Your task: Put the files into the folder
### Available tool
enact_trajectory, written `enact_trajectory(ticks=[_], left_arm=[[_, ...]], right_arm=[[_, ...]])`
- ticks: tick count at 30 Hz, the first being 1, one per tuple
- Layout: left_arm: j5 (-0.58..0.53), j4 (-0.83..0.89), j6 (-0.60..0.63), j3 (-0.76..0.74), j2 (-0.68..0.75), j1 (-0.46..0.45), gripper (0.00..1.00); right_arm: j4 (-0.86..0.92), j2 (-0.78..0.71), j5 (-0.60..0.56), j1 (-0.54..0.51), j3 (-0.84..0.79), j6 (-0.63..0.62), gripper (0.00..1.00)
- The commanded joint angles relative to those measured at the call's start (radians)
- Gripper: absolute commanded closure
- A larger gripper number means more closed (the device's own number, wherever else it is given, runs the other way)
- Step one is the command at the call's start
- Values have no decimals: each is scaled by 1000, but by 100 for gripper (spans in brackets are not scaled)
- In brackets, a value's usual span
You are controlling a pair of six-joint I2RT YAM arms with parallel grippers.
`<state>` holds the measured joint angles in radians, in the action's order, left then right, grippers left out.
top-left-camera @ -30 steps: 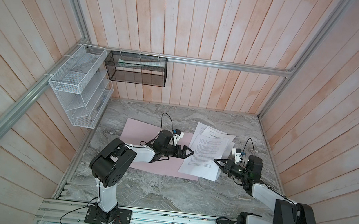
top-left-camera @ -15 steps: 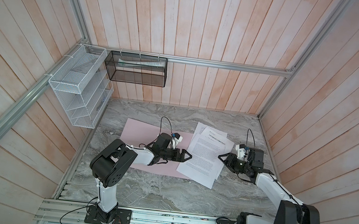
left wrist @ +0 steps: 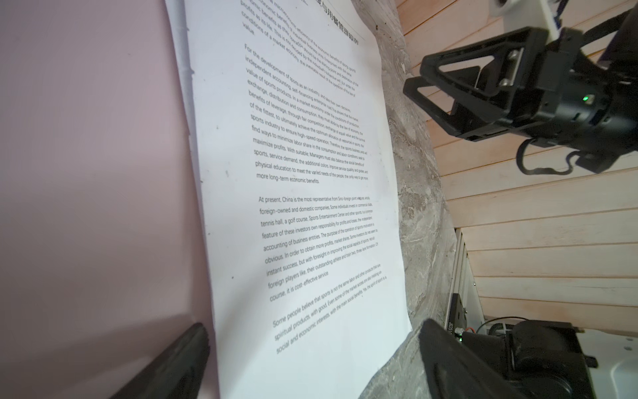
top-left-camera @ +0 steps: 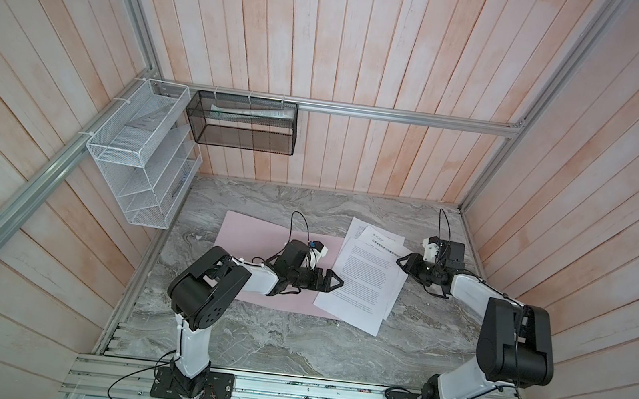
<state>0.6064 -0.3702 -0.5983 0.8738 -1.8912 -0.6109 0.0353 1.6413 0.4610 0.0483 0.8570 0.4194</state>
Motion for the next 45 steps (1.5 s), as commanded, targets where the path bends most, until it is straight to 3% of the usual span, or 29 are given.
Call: enact_trajectory(ticks=[1,16,23,28,32,35,40,45], left_arm=[[1,5,6,30,-32,-4,4],[15,-3,17,46,-105,-4,4],[27,-19,8,52,-136,-3,4],[33,-19,6,60,-166,-1,5],[47,-44,-9,49,-175,1,5],[53,-48,-15,40,-165,6,5],[47,-29,-8,2,-103,32,5],[51,16,14,-42,-40,49,5]], right_arm=[[-40,52,-5,5,49,-19,52],[-94,248,60,16,133,-42,50],[-176,276,218,19,67,-12,51],[-277,304,395,26,27,75,51],[-337,312,460,27,2,123,52],[-330,311,453,27,-1,125,52],[-215,299,345,27,19,62,53],[-195,308,332,27,18,42,53]])
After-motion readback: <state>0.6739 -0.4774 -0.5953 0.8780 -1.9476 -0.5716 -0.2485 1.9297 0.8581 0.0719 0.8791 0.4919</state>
